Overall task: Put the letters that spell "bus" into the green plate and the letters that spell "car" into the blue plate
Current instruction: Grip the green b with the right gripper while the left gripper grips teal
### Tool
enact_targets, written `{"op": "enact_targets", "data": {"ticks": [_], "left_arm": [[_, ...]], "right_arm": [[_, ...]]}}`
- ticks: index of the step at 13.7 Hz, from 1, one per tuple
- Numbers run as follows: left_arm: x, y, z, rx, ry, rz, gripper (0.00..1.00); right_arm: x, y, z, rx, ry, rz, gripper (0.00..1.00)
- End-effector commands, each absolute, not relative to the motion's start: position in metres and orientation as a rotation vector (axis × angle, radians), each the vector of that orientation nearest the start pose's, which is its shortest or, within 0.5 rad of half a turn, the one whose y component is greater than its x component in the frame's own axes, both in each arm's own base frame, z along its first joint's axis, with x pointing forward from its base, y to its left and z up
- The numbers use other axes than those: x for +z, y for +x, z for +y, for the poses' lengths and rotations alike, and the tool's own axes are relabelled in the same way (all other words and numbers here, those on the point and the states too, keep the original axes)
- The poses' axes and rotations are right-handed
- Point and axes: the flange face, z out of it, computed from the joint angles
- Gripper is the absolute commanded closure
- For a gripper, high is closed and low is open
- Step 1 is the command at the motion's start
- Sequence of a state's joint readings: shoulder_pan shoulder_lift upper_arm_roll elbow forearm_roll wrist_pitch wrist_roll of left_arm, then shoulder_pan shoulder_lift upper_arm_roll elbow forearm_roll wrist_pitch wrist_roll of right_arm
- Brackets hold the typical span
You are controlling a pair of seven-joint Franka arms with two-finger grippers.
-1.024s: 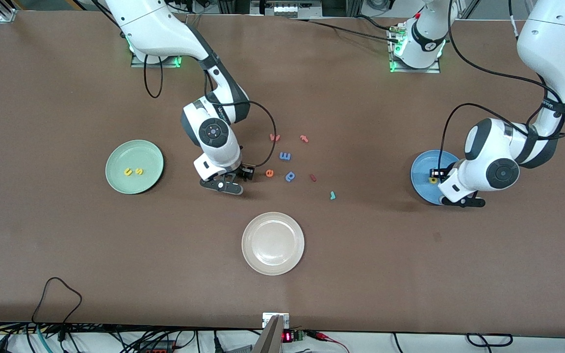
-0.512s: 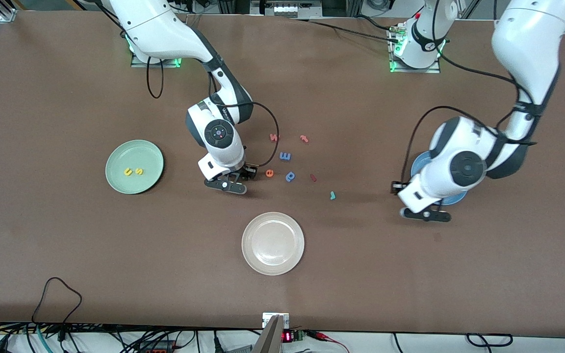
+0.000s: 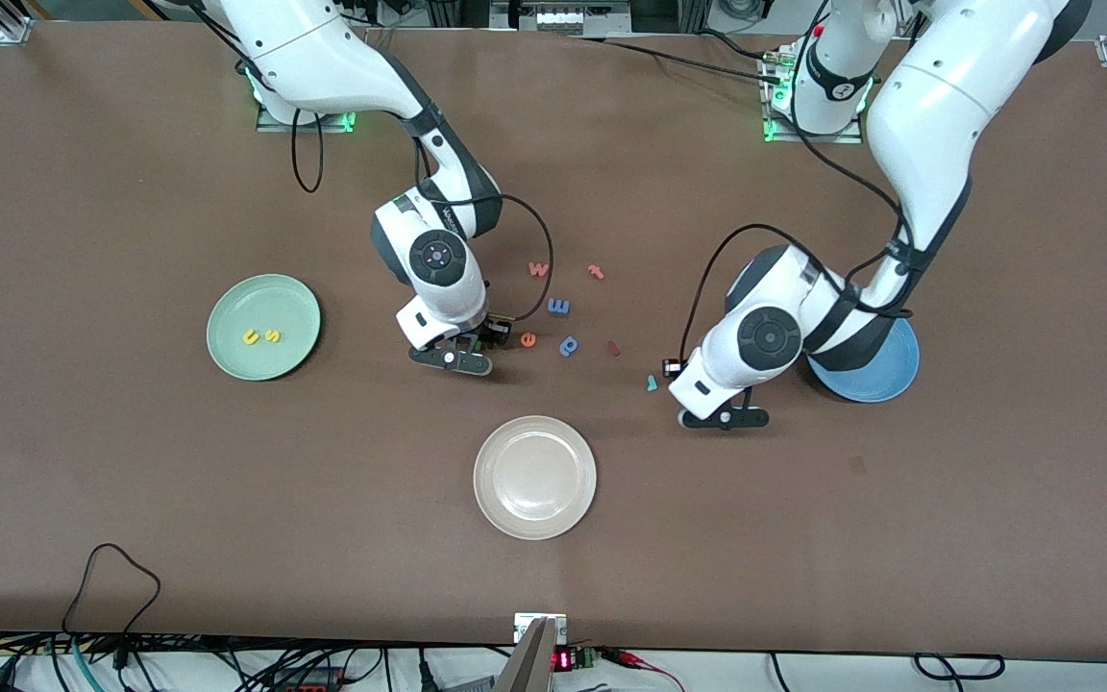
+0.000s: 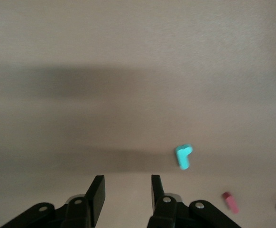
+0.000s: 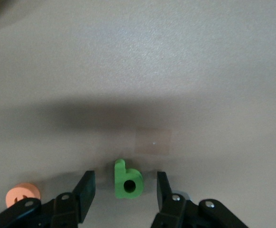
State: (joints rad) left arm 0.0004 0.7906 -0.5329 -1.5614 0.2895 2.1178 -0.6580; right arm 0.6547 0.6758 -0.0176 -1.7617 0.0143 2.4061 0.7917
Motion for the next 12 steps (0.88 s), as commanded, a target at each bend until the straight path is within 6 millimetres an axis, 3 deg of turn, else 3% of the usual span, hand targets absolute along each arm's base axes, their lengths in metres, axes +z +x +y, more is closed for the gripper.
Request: {"op": "enact_targets", "data": {"ticks": [1, 7, 10, 12], "left_arm": [[0.207, 0.633, -0.312, 0.285, -3.193, -0.174, 0.53], [0.188, 0.641, -0.326, 0.283, -3.215, -0.236, 0.53], [0.182, 0.638, -0.336, 0.261, -3.222, -0.277, 0.53], [0.178, 0.638, -0.335, 0.254, -3.207, -0.269, 0.53]], "right_arm": [[0.177, 0.526, 0.399, 0.054, -3.15, 0.257, 0.39], [0.171, 0.527, 0.395, 0.062, -3.155, 0.266, 0.4], [0.17, 0.528, 0.394, 0.066, -3.156, 0.268, 0.46], [0.17, 0.528, 0.394, 0.064, -3.155, 0.266, 0.55]]}}
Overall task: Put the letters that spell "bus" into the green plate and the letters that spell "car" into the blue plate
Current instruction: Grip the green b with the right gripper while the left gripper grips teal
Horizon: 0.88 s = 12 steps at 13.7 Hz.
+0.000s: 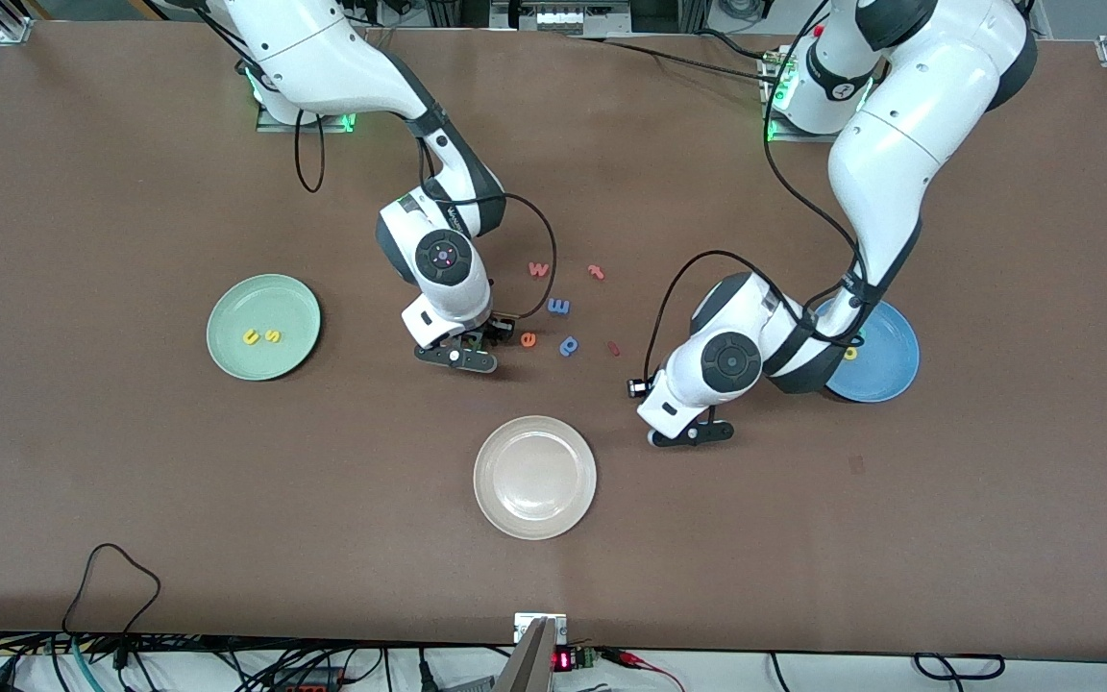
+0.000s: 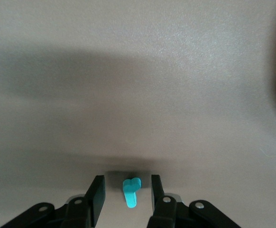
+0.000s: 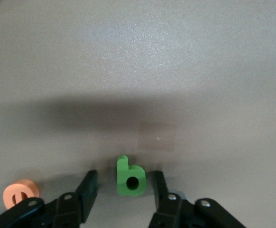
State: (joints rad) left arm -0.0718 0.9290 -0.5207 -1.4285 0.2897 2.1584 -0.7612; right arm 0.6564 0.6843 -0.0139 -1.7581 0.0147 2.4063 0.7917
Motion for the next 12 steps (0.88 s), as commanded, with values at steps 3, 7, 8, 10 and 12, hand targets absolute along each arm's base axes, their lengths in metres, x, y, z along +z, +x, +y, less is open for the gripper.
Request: {"op": "enact_targets", "data": {"ticks": [3, 7, 8, 10, 12], "left_arm": [[0.173, 0.636, -0.334, 0.25, -3.191, -0.262, 0.53], [0.169, 0.633, -0.338, 0.26, -3.189, -0.252, 0.57], [0.168, 0.632, -0.339, 0.263, -3.187, -0.248, 0.6], [0.166, 0.631, -0.339, 0.267, -3.185, -0.246, 0.68], [0.163, 0.63, -0.339, 0.274, -3.184, -0.246, 0.81]], "right_arm": [[0.171, 0.53, 0.391, 0.063, -3.156, 0.268, 0.74], [0.172, 0.533, 0.388, 0.056, -3.156, 0.275, 0.91], [0.176, 0.535, 0.387, 0.047, -3.154, 0.268, 0.92], [0.209, 0.55, 0.367, 0.039, -3.149, 0.291, 0.94], [0.249, 0.569, 0.324, 0.112, -3.18, 0.203, 0.95]]}}
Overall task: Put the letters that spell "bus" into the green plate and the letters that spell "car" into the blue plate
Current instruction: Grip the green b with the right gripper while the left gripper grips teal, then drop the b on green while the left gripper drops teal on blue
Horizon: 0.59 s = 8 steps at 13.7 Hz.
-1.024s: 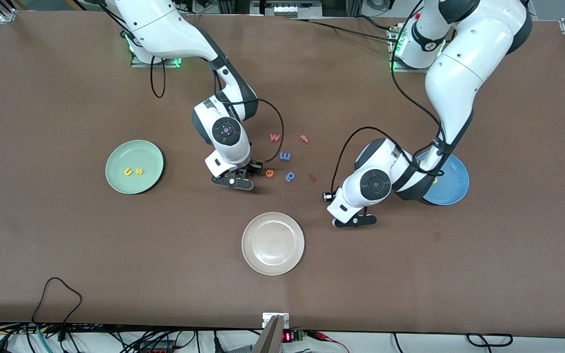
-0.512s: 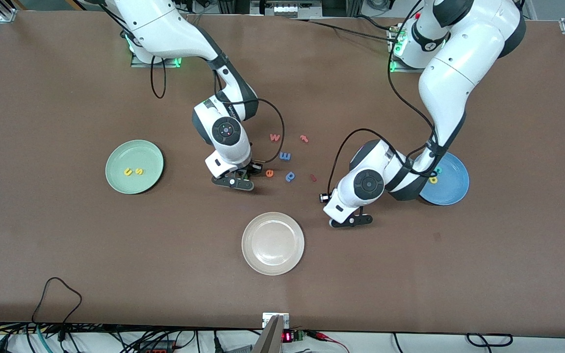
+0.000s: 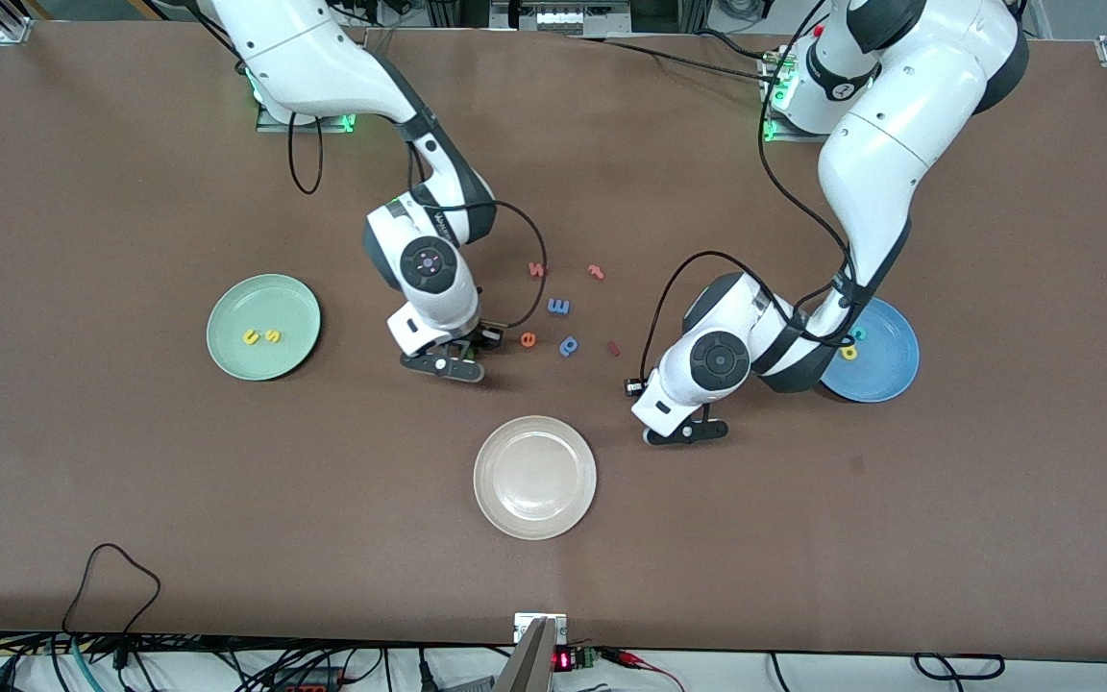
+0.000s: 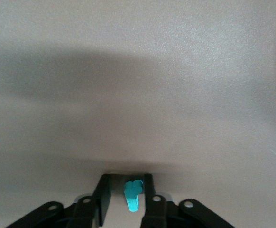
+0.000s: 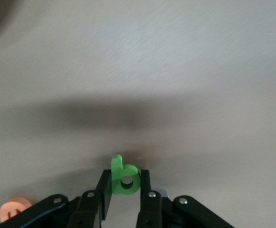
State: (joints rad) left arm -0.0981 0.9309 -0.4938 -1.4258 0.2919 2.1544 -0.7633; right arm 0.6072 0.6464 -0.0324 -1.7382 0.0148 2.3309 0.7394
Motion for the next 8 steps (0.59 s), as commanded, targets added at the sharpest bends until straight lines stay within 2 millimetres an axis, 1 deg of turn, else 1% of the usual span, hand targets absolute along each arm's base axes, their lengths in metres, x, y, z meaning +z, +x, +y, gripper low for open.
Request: {"op": "enact_targets", "data": {"ticks": [1, 3, 4, 5, 6, 7, 8], "left_arm": [[0.163, 0.63, -0.338, 0.274, -3.185, -0.238, 0.86], [0.169, 0.636, -0.33, 0.261, -3.185, -0.251, 0.95], [0.174, 0.638, -0.328, 0.251, -3.183, -0.252, 0.96], [0.184, 0.642, -0.324, 0.235, -3.183, -0.262, 0.97], [0.19, 0.649, -0.309, 0.229, -3.173, -0.289, 0.97], [0.2, 0.654, -0.293, 0.249, -3.145, -0.312, 0.97], [0.211, 0.655, -0.278, 0.286, -3.111, -0.302, 0.97]], "right_arm": [[0.261, 0.577, 0.297, 0.159, -3.19, 0.169, 0.95], [0.269, 0.583, 0.249, 0.243, -3.2, 0.122, 0.95], [0.268, 0.584, 0.224, 0.283, -3.203, 0.091, 0.95], [0.263, 0.588, 0.196, 0.311, -3.197, 0.062, 0.95], [0.258, 0.591, 0.173, 0.335, -3.19, 0.028, 0.95], [0.251, 0.591, 0.149, 0.366, -3.183, 0.012, 0.95], [0.245, 0.591, 0.131, 0.389, -3.181, -0.006, 0.95]]}}
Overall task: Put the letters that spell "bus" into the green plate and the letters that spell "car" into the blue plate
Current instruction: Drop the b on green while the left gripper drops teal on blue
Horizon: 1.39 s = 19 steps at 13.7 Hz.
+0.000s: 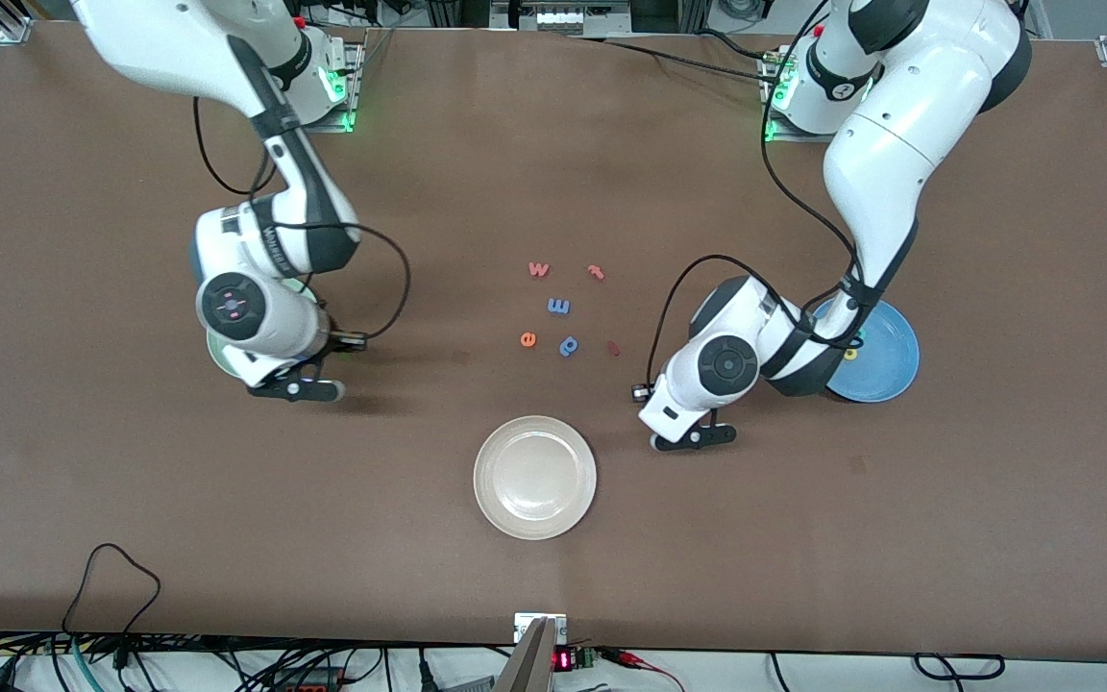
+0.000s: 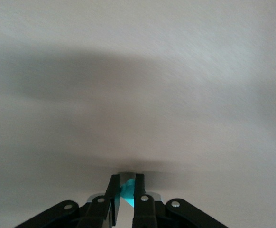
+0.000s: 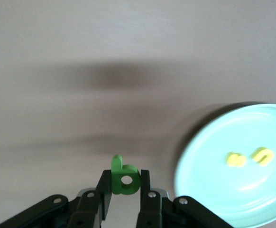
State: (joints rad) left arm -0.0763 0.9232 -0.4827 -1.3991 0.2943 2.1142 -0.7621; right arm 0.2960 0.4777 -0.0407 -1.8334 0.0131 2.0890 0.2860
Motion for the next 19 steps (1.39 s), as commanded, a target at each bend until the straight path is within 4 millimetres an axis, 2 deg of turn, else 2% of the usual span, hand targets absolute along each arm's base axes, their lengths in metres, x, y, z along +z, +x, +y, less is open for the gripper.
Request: {"op": "enact_targets", "data": {"ticks": [1, 3, 4, 5, 6, 7, 8, 9, 10, 11, 13, 15, 16, 19], "left_arm": [[0.221, 0.658, -0.26, 0.309, -3.08, -0.282, 0.97], [0.248, 0.67, -0.201, 0.343, -3.038, -0.152, 0.97], [0.255, 0.674, -0.17, 0.382, -3.034, -0.067, 0.97], [0.256, 0.677, -0.126, 0.421, -3.039, -0.034, 0.97], [0.257, 0.674, -0.093, 0.443, -3.053, 0.006, 0.97], [0.253, 0.667, -0.068, 0.48, -3.065, 0.043, 0.97], [0.253, 0.661, -0.04, 0.504, -3.079, 0.068, 0.96], [0.252, 0.652, -0.021, 0.532, -3.097, 0.101, 0.95], [0.251, 0.643, -0.002, 0.557, -3.116, 0.09, 0.95], [0.247, 0.63, 0.002, 0.571, -3.133, 0.093, 0.95], [0.242, 0.603, 0.009, 0.494, -3.135, 0.103, 0.95], [0.241, 0.595, 0.01, 0.45, -3.083, 0.158, 0.94], [0.24, 0.595, 0.017, 0.441, -3.068, 0.16, 0.93], [0.222, 0.59, 0.033, 0.396, -3.054, 0.181, 0.87]], "right_arm": [[0.24, 0.591, 0.11, 0.41, -3.179, -0.014, 0.95], [0.233, 0.591, 0.07, 0.443, -3.158, -0.047, 0.95], [0.231, 0.591, 0.059, 0.453, -3.151, -0.059, 0.94], [0.228, 0.588, 0.05, 0.468, -3.146, -0.06, 0.94], [0.227, 0.586, 0.037, 0.481, -3.139, -0.053, 0.93], [0.227, 0.585, 0.028, 0.485, -3.131, -0.069, 0.93], [0.23, 0.582, 0.018, 0.499, -3.122, -0.075, 0.86], [0.236, 0.58, 0.01, 0.518, -3.117, -0.059, 0.69], [0.244, 0.58, 0.008, 0.525, -3.114, -0.05, 0.1], [0.257, 0.581, 0.007, 0.504, -3.117, -0.047, 0.0], [0.295, 0.583, 0.006, 0.442, -3.124, -0.045, 0.0], [0.333, 0.585, 0.009, 0.398, -3.129, -0.051, 0.0], [0.355, 0.587, 0.009, 0.367, -3.129, -0.054, 0.0], [0.432, 0.594, 0.009, 0.215, -3.143, -0.049, 0.0]]}}
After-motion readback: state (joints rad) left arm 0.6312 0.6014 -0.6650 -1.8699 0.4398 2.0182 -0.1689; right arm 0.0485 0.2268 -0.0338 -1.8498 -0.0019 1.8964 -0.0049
